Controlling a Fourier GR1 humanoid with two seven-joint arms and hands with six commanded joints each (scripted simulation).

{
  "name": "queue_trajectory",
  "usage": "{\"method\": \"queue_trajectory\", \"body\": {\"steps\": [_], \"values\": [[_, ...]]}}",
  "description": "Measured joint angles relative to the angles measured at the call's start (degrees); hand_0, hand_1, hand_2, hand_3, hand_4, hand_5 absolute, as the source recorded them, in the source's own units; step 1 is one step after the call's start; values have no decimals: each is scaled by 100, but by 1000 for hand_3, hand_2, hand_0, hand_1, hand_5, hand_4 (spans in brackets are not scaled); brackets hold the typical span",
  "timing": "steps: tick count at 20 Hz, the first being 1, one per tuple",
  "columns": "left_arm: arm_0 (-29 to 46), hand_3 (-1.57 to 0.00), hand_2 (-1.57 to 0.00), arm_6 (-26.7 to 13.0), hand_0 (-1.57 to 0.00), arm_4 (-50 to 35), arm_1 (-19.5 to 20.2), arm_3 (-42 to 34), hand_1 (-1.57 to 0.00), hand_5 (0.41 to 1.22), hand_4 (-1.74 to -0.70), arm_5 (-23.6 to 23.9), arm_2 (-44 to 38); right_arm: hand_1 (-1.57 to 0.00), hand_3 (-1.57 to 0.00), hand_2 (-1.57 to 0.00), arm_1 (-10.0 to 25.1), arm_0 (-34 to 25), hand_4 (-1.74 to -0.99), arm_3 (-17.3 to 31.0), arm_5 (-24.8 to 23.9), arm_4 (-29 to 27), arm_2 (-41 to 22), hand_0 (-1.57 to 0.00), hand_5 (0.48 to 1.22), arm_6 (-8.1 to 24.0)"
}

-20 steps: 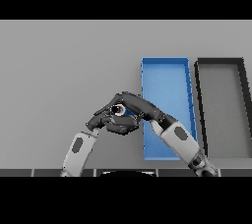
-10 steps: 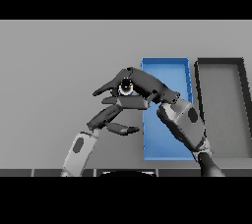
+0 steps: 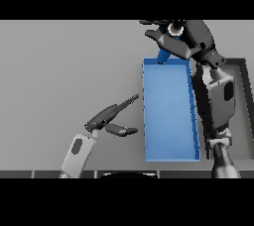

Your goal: Pick up the blue pipe and place it into the blue bin.

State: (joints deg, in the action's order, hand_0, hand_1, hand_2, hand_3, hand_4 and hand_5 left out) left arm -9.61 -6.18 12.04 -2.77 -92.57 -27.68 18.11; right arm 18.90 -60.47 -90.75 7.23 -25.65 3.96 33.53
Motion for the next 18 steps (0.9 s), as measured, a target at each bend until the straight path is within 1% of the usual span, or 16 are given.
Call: {"method": "queue_trajectory", "body": {"steps": [1, 2, 3, 4, 5, 6, 8, 10, 11, 12, 13, 14, 15, 16, 17, 18], "values": [[50, 1, 1, 51, 1, 17, 36, -29, 1, 412, -877, 2, 7, -1571, -1571, -1571, 155, 147, -1741, 89, 92, 90, 110, -1571, 1221, 91], [53, 1, 1, 112, 1, 60, 61, -37, 1, 413, -874, 5, 31, -1571, -1571, -1571, 194, 327, -1741, 120, 150, 172, 164, -1571, 1221, 52], [-37, 1, 1, 19, 1, 62, 35, -15, 1, 415, -871, 43, -5, -1571, -1571, -1571, 254, 568, -1741, 108, 185, 145, 286, -1571, 1221, 97], [-6, 1, 1, 28, 1, 66, 73, -40, 1, 418, -869, 27, -3, -1571, -1571, -1571, 258, 797, -1741, 74, 139, 175, 387, -1571, 1221, 63], [46, 1, 1, 47, 1, 108, 52, -31, 1, 419, -867, 29, 57, -1571, -1571, -1571, 266, 1007, -1741, 0, 105, 184, 408, -1571, 1221, 141], [36, 1, 1, 56, 1, 108, 56, -26, 1, 419, -865, 56, 29, -1571, -1571, -1571, 225, 1216, -1741, -45, 99, 211, 441, -1571, 1221, 141], [39, 1, 1, 116, 1, 132, 62, 33, 1, 421, -870, 33, 60, -1571, -1571, -1571, 336, 1759, -1741, -162, 65, 188, 405, -1571, 1221, 141], [137, 1, 1, 135, 1, 96, 26, -11, 1, 422, -877, 37, 85, -1571, -1571, -1571, 312, 2344, -1741, -388, 21, 280, 283, -1571, 1221, 141], [80, 1, 1, 77, 1, 72, 34, -5, 1, 423, -878, 42, 41, -1571, -1571, -1571, 373, 2588, -1741, -411, -128, 275, 183, -1571, 1221, 141], [143, 1, 1, 131, 1, 25, 69, -42, 1, 425, -879, 4, 33, -1571, -1571, -1571, 490, 2829, -1741, -485, -306, 185, 95, -1571, 1221, 141], [150, 1, 1, 41, 1, 14, 35, -55, 1, 427, -880, 3, 54, -1571, -1571, -1571, 608, 3083, -1741, -601, -584, 86, -142, -1571, 1221, 141], [203, 1, 1, 110, 1, 52, 49, -49, 1, 428, -880, 17, 80, -1571, -1571, -1571, 843, 3291, -1741, -713, -875, -17, -348, -1571, 1221, 141], [174, 1, 1, 50, 1, 63, 37, -61, 1, 427, -882, 30, 86, -1571, -1571, -1571, 1055, 3513, -1741, -796, -1112, -113, -491, -1571, 1221, 141], [222, 1, 1, 118, 1, 56, 46, -110, 1, 425, -884, 26, 106, -1571, -1571, -1571, 1265, 3654, -1741, -810, -1385, -220, -680, -1571, 1221, 141], [201, 1, 1, 87, 1, 72, 31, -86, 1, 423, -887, 45, 106, -1571, -1508, -1571, 1488, 3752, -1741, -813, -1744, -277, -1005, -1571, 1221, 141], [176, 1, 1, 70, 1, 65, 47, -71, 1, 422, -888, 34, 91, -1571, -1521, -1571, 1687, 3891, -1741, -822, -2081, -338, -1270, -1571, 1221, 142]]}}
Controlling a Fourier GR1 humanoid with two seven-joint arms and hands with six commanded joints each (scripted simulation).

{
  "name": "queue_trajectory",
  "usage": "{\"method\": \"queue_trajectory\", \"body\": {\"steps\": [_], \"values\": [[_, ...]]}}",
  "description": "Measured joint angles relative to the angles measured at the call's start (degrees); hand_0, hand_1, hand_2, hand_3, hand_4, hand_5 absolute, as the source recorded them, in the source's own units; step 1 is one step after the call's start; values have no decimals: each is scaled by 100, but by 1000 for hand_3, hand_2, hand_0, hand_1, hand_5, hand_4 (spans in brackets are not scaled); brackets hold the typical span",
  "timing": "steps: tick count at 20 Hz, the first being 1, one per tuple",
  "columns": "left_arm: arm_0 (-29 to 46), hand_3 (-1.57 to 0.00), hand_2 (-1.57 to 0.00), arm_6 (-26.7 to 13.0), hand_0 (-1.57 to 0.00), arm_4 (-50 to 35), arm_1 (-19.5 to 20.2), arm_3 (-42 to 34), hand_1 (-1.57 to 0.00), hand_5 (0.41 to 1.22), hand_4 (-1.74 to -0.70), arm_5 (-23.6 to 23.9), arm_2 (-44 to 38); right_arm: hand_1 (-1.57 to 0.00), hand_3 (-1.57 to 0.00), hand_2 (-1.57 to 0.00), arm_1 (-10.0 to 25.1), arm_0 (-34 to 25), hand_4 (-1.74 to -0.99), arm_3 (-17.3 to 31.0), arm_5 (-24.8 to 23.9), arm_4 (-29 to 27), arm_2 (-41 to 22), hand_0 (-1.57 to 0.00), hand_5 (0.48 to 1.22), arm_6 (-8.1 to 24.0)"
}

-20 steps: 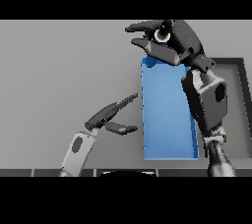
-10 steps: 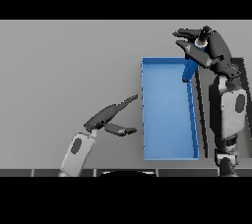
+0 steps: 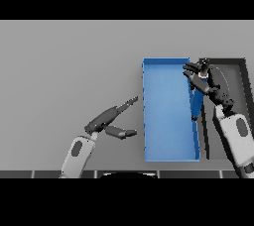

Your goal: Pick up the blue pipe and place it into the blue bin.

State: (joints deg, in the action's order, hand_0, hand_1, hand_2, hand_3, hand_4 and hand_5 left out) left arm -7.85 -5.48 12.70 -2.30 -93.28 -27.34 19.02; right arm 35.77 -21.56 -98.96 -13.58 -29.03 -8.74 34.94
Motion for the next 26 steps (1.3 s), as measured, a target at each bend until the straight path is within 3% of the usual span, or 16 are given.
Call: {"method": "queue_trajectory", "body": {"steps": [1, 4, 5, 6, 8, 10, 11, 13, 14, 16, 21, 26], "values": [[0, 1, 1, -26, 1, 10, -2, -8, 1, 420, -887, 11, 3, -1571, -1255, -1571, 190, 54, -1741, -45, -297, -200, -233, -1571, 1221, 0], [-36, 1, 1, -40, 1, 40, -3, 28, 1, 421, -883, 26, 6, -1571, -908, -1571, 794, 91, -1741, 27, -979, -442, -1011, -1571, 1221, -54], [-16, 1, 1, -9, 1, 44, 0, 24, 1, 421, -883, 15, 25, -1548, -847, -1571, 849, 23, -1741, 33, -1146, -415, -1195, -1571, 1221, -112], [37, 1, 1, 49, 1, 46, 19, -5, 1, 421, -882, 8, 40, -1336, -788, -1339, 905, -22, -1678, 65, -1305, -390, -1324, -1465, 1221, -159], [-30, 1, 1, -45, 1, 53, -13, -9, 1, 422, -878, 22, 44, -855, -504, -856, 1007, -155, -1503, 214, -1478, -379, -1594, -937, 1221, -237], [36, 1, 1, -45, 1, -8, 15, -125, 1, 427, -878, -8, 40, -547, -322, -548, 1196, -370, -1337, 448, -1540, -553, -1953, -599, 1221, -254], [24, 1, 1, -65, 1, 32, 11, -105, 1, 428, -878, 10, 57, -437, -258, -438, 1312, -497, -1275, 490, -1396, -598, -2186, -479, 1186, -252], [21, 1, 1, -139, 1, -4, -8, -94, 1, 429, -881, 4, 41, -279, -164, -280, 1530, -735, -1175, 561, -1123, -762, -2632, -306, 1084, -284], [30, 1, 1, -121, 1, -38, 5, -111, 1, 429, -884, -7, 21, -223, -131, -224, 1723, -829, -1142, 677, -1052, -918, -2981, -245, 1030, -11], [68, 1, 1, -113, 1, -4, -8, -103, 1, 428, -886, 1, 59, -143, -84, -143, 1953, -960, -1083, 812, -1013, -1206, -3431, -156, 934, -5], [49, 1, 1, -129, 1, 5, -33, -102, 1, 428, -885, 22, 64, -46, -27, -46, 2469, -1688, -1051, 957, -1068, -1936, -4736, -51, 787, 1], [92, 1, 1, -18, 1, 96, 0, -50, 1, 429, -888, 83, 67, -14, -8, -14, 2560, -2262, -1030, 1053, -1152, -2250, -5377, -16, 682, 1]]}}
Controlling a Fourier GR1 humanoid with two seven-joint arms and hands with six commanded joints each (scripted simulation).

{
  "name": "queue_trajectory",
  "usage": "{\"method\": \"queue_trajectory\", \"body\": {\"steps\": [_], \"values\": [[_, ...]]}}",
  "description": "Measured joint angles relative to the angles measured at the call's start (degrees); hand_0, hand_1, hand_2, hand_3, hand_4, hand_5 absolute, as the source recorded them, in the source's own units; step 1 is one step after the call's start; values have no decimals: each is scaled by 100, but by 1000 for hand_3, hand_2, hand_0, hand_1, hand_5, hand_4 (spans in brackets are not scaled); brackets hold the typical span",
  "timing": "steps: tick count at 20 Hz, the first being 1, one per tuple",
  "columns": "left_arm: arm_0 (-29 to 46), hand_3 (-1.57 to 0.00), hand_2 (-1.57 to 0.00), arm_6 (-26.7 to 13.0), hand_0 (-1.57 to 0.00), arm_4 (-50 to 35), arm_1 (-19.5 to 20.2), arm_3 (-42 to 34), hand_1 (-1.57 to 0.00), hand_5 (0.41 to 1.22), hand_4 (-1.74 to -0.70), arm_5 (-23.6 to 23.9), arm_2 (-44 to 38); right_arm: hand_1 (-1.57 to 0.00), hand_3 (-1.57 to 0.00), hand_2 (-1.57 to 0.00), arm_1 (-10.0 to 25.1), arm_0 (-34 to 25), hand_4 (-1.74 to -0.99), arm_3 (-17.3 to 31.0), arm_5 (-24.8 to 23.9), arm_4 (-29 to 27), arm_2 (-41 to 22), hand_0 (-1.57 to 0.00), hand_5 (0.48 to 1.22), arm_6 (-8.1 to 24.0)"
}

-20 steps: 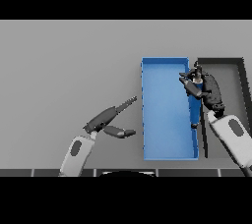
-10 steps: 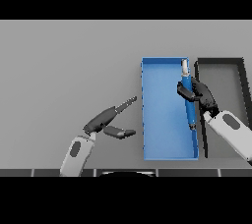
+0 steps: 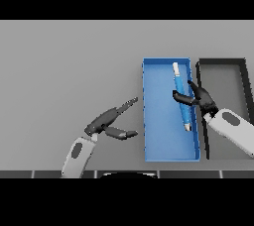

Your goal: Pick up the blue pipe and place it into the blue bin.

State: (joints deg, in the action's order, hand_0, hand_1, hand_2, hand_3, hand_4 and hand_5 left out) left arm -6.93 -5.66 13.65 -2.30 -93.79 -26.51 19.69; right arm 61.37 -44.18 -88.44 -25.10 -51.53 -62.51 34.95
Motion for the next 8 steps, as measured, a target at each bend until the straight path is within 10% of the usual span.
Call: {"method": "queue_trajectory", "body": {"steps": [8], "values": [[49, 1, 1, -12, 1, 16, -21, -52, 1, 431, -885, -30, 80, -5, -3, -5, 19, -114, -1022, 28, 135, 7, -121, -6, 643, -8]]}}
